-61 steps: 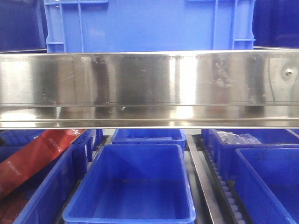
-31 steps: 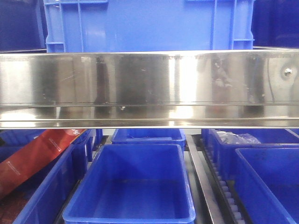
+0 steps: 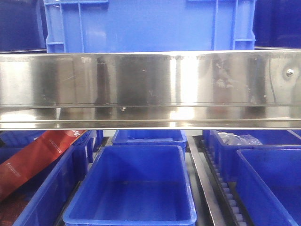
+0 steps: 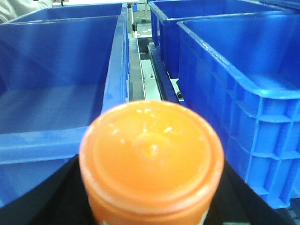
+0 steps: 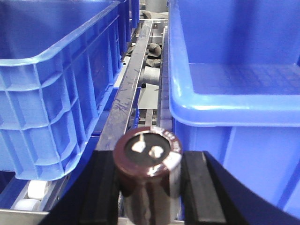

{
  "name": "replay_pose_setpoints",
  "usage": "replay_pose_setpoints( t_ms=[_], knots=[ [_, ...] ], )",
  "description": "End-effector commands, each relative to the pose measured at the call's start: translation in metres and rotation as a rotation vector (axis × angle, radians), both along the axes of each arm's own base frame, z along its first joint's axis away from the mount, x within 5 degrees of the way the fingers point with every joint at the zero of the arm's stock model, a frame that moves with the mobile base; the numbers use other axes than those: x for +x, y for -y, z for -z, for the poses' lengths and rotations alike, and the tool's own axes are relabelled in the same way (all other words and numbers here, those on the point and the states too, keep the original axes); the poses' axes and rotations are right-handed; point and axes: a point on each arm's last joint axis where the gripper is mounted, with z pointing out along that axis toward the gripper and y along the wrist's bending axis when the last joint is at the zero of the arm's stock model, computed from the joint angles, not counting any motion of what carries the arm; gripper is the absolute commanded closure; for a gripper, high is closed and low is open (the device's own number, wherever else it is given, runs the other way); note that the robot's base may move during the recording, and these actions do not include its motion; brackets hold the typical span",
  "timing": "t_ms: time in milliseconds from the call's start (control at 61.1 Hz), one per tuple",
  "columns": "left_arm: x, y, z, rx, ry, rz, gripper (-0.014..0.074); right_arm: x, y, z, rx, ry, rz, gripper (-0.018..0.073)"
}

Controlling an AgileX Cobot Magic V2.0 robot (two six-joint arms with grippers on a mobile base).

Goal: Place cylindrical capacitor in blue bin on shelf
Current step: 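Lower the left gripper into a blue bin and release the orange cylinder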

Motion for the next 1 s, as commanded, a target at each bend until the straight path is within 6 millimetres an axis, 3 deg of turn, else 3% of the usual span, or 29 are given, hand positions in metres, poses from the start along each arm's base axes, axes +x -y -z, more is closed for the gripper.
replay_pose_setpoints(
  t_ms=[0,131,360,573,687,802,982],
  knots=[
    [0.001,0.004,-0.011,-0.023,0.044,0.025,0.0708,0.0,0.0,-0.004,-0.008,0.04,0.001,0.0721],
    [0.015,0.029,-0.03,-0.001,0.045,0.149,0.0708,0.0,0.0,-0.004,-0.007,0.048,0.001,0.0721],
    [0.05,0.106,-0.078,0.014,0.044,0.402,0.0708,0.0,-0.001,-0.005,0.028,0.045,-0.008,0.0721],
    [0.114,0.152,-0.101,-0.067,-0.025,0.427,0.0708,0.0,-0.003,-0.004,0.061,0.035,-0.016,0.0721],
    [0.153,0.17,-0.094,-0.072,-0.11,0.422,0.0708,0.0,-0.003,-0.004,0.061,0.035,-0.016,0.0721],
    [0.183,0.188,-0.073,-0.037,-0.197,0.42,0.0708,0.0,-0.003,-0.004,0.061,0.035,-0.016,0.0721],
    [0.211,0.205,-0.038,0.001,-0.287,0.415,0.0708,0.0,-0.003,-0.004,0.061,0.035,-0.016,0.0721]
  ],
)
